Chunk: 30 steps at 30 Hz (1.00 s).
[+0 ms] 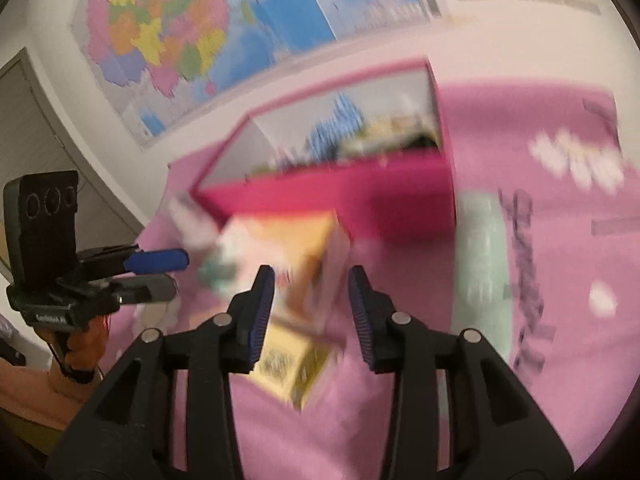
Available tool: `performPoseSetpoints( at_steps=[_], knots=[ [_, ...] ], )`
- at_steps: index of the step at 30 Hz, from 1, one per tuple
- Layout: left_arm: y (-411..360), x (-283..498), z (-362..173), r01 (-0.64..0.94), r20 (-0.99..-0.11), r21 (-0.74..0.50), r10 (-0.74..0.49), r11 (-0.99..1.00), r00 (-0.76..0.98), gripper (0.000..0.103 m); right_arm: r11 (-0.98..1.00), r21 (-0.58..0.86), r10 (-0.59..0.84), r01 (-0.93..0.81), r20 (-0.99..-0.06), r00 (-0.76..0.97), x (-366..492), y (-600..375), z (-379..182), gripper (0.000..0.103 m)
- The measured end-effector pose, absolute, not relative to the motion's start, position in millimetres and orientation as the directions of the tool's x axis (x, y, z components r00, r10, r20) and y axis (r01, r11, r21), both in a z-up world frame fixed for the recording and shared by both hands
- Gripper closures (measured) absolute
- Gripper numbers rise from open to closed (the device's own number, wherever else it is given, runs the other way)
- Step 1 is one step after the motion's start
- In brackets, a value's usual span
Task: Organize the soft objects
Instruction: 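Move the right tool to the yellow tissue pack and grasp it, then lift the yellow tissue pack and lower it into the pink box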
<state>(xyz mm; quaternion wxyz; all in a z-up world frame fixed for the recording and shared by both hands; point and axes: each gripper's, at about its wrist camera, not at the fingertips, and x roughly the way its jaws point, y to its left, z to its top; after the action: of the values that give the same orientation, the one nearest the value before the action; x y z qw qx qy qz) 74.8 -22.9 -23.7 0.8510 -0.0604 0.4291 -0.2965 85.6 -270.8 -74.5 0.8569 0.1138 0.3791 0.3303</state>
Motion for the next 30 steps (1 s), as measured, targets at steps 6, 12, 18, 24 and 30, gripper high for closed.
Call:
performPoseSetpoints(
  at_steps=[6, 12, 18, 24, 30],
  knots=[
    [-36, 66, -58, 0.422, -0.743, -0.371, -0.537, 0.827, 0.400, 0.059, 0.758, 0.482, 0.649, -0.439, -0.622, 0.437, 72, -268, -109, 0.062],
    [-54, 66, -77, 0.416, -0.771, -0.370, -0.525, 0.830, 0.362, 0.061, 0.741, 0.510, 0.669, -0.436, -0.616, 0.416, 67, -263, -121, 0.062],
    [-63, 68, -82, 0.413, -0.776, -0.382, -0.529, 0.827, 0.343, 0.065, 0.729, 0.527, 0.683, -0.437, -0.598, 0.419, 66, -263, -122, 0.062],
    [-65, 68, -84, 0.408, -0.775, -0.393, -0.536, 0.824, 0.336, 0.067, 0.726, 0.524, 0.686, -0.446, -0.595, 0.418, 63, -260, -121, 0.068],
    [-67, 64, -80, 0.413, -0.766, -0.399, -0.546, 0.818, 0.340, 0.067, 0.732, 0.504, 0.679, -0.459, -0.598, 0.427, 60, -260, -117, 0.068]
  ],
)
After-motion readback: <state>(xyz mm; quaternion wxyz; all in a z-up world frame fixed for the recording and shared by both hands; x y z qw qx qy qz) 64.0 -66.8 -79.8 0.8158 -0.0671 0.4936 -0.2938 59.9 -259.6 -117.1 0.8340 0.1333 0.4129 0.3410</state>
